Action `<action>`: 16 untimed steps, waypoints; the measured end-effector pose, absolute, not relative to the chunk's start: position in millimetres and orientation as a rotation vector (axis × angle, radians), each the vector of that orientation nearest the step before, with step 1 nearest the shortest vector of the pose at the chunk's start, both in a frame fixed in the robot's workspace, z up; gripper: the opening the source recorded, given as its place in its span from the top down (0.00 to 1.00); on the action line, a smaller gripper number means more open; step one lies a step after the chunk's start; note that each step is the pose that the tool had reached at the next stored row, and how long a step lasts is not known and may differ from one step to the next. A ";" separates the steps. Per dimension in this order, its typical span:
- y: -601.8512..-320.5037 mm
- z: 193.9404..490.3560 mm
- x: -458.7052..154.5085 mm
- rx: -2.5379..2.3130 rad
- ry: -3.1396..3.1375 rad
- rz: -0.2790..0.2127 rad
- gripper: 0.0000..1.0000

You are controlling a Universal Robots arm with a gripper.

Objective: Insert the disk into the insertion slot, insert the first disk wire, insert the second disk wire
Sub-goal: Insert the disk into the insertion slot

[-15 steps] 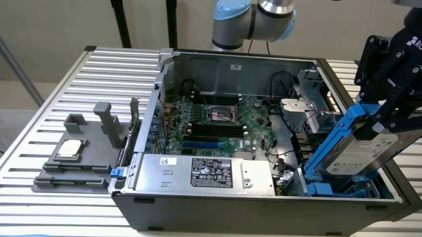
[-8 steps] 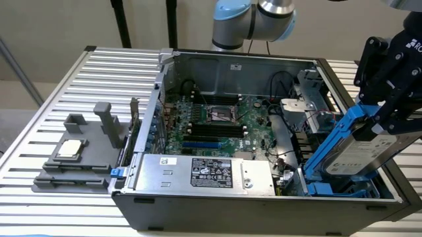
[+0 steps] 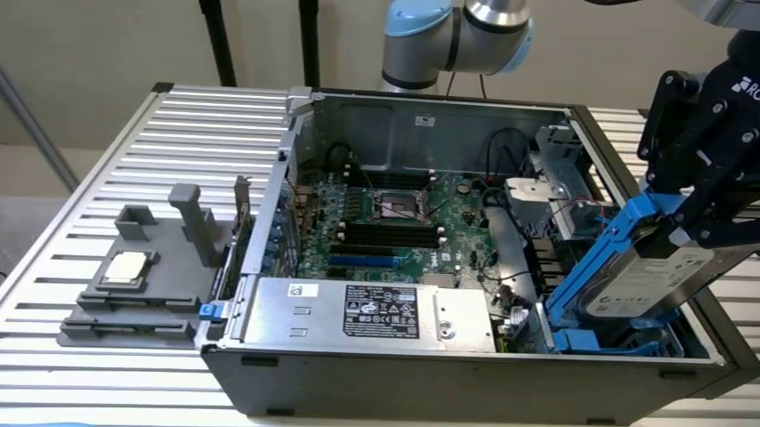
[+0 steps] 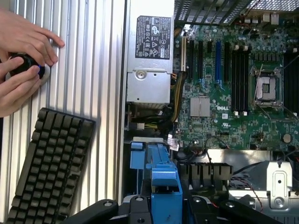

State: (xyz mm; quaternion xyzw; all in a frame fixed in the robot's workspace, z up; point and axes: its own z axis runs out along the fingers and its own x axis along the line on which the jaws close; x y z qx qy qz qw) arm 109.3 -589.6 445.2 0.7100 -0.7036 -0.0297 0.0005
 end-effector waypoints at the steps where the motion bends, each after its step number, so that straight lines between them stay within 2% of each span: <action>1: -589.9 444.6 109.2 2.231 -2.209 -0.094 0.67; 16: -590.3 436.4 109.3 2.248 -2.203 -0.109 0.67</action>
